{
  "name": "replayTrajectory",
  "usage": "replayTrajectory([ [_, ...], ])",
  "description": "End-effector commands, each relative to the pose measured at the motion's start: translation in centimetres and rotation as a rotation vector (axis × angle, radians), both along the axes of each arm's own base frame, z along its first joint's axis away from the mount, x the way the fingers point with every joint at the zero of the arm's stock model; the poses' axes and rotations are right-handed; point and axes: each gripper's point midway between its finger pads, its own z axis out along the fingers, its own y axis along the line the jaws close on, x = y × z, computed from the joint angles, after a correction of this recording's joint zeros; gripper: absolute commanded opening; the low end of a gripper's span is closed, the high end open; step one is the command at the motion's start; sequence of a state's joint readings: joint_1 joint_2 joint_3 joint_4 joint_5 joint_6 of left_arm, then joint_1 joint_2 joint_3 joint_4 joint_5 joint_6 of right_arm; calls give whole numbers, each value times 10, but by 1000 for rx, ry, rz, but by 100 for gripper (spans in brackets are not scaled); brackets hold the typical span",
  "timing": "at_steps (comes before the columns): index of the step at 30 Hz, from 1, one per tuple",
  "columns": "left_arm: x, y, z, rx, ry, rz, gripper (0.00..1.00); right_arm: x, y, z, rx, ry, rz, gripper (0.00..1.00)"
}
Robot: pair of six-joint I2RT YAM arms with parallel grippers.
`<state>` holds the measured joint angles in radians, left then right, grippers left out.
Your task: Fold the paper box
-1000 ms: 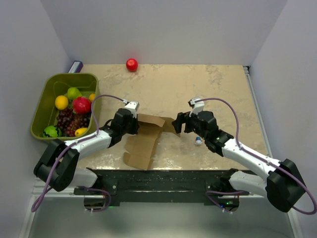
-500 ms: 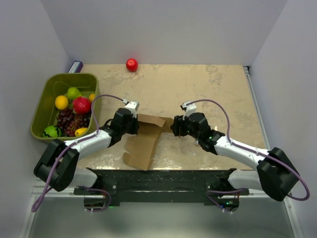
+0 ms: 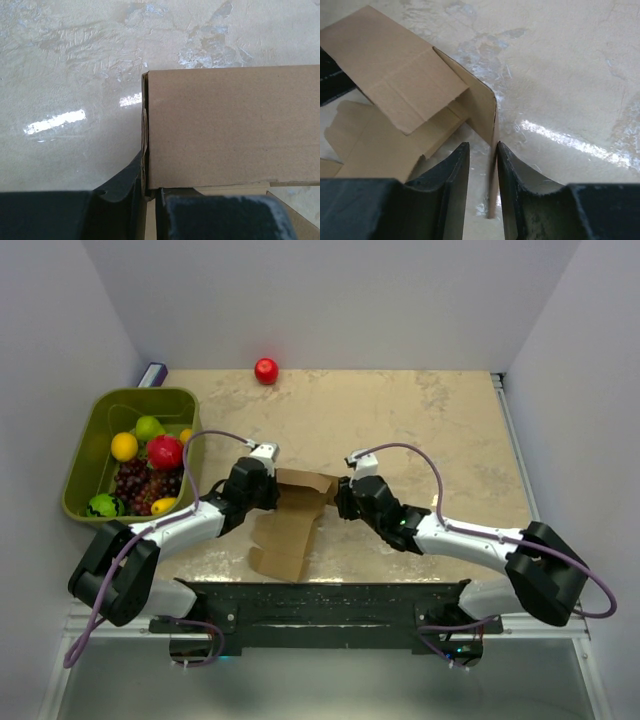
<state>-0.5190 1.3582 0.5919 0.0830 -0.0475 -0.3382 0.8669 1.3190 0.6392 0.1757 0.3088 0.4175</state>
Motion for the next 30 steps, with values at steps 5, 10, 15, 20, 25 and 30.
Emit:
replayTrajectory([
  [5,19,-2,19,-52,-74,82,0,7,36,30,59,-41,-94,31],
  [10,18,-10,16,-17,-88,74,0,1,51,32,74,-41,-92,31],
  [15,17,-14,8,-6,-77,61,0,0,37,28,55,-14,-171,34],
  [20,16,-10,6,14,-88,56,0,-10,-14,43,47,-49,-289,60],
  [25,16,-8,12,9,-121,56,0,-22,-44,66,106,-55,-308,89],
  [30,12,-4,12,9,-132,68,0,-28,-24,92,232,-16,-225,93],
])
